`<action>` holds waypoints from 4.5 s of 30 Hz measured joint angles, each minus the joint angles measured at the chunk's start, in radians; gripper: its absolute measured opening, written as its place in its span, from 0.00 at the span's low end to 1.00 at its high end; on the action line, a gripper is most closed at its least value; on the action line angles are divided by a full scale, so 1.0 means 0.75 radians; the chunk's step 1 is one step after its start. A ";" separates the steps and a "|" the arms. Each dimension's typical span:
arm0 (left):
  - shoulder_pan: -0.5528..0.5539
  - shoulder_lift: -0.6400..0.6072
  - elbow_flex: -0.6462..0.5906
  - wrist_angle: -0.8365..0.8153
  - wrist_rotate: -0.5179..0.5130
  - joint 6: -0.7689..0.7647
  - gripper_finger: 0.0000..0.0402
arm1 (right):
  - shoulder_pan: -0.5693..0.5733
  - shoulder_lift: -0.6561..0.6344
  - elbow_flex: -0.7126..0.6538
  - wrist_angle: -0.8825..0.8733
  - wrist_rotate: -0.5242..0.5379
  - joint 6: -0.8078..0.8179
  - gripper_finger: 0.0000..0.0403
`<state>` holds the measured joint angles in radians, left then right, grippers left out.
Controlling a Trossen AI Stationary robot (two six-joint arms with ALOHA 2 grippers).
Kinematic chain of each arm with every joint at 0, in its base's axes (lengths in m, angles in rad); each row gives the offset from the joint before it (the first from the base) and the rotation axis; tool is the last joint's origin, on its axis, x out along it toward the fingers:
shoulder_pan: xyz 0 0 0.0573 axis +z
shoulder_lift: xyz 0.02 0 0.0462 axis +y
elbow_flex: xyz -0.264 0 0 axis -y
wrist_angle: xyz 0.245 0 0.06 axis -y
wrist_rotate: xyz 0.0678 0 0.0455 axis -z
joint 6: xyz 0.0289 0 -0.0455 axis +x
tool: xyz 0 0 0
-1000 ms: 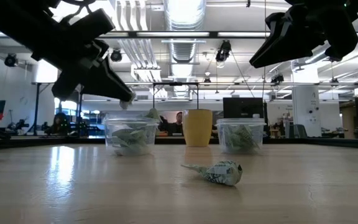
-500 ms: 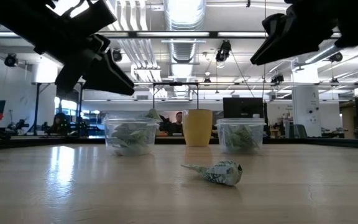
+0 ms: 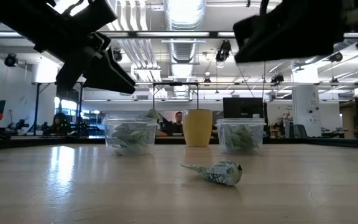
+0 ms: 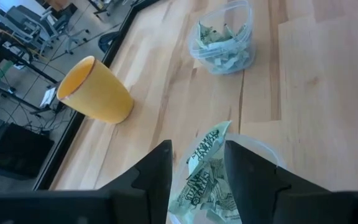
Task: Pick and place items into bin
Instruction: Put the green sweetener bag into the right transparent food container
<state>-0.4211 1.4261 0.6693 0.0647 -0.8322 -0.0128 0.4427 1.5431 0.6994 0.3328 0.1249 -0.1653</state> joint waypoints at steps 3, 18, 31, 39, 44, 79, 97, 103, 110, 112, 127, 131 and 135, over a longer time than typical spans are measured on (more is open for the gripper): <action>-0.018 -0.002 0.000 -0.022 0.001 -0.001 0.33 | -0.001 0.076 0.032 -0.005 -0.001 0.001 0.20; -0.105 -0.240 -0.012 -0.336 -0.001 -0.181 0.33 | -0.003 0.399 0.289 -0.028 -0.176 0.011 0.30; -0.137 -0.362 -0.032 -0.359 0.057 -0.257 0.33 | -0.013 0.458 0.369 -0.110 -0.201 0.069 0.42; -0.142 -0.356 -0.033 -0.353 0.061 -0.257 0.33 | -0.030 0.565 0.384 -0.100 -0.215 0.106 0.43; -0.147 -0.356 -0.033 -0.352 0.063 -0.257 0.33 | -0.044 0.624 0.420 -0.097 -0.268 0.106 0.43; -0.148 -0.357 -0.033 -0.351 0.064 -0.258 0.33 | -0.066 0.461 0.434 -0.340 -0.251 0.001 0.07; -0.149 -0.357 -0.034 -0.346 0.064 -0.256 0.33 | -0.135 0.081 0.402 -0.949 0.681 0.105 0.07; -0.149 -0.357 -0.034 -0.342 0.064 -0.256 0.33 | -0.217 0.018 0.324 -0.949 0.703 0.185 0.07; -0.149 -0.357 -0.036 -0.342 0.063 -0.256 0.33 | -0.282 0.025 0.239 -0.951 0.700 0.212 0.07; -0.149 -0.357 -0.040 -0.342 0.064 -0.257 0.33 | -0.290 0.025 0.226 -0.952 0.701 0.227 0.07; -0.149 -0.357 -0.050 -0.342 0.063 -0.258 0.33 | -0.289 0.023 0.207 -0.959 0.694 0.261 0.16; -0.149 -0.357 -0.050 -0.342 0.063 -0.258 0.33 | -0.289 0.023 0.207 -0.960 0.695 0.266 0.24; -0.149 -0.357 -0.050 -0.342 0.063 -0.258 0.33 | -0.288 0.019 0.207 -0.963 0.695 0.265 0.30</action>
<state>-0.5327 1.1587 0.6319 -0.1917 -0.7849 -0.2066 0.2266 1.5576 0.8543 -0.3898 0.6464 0.0334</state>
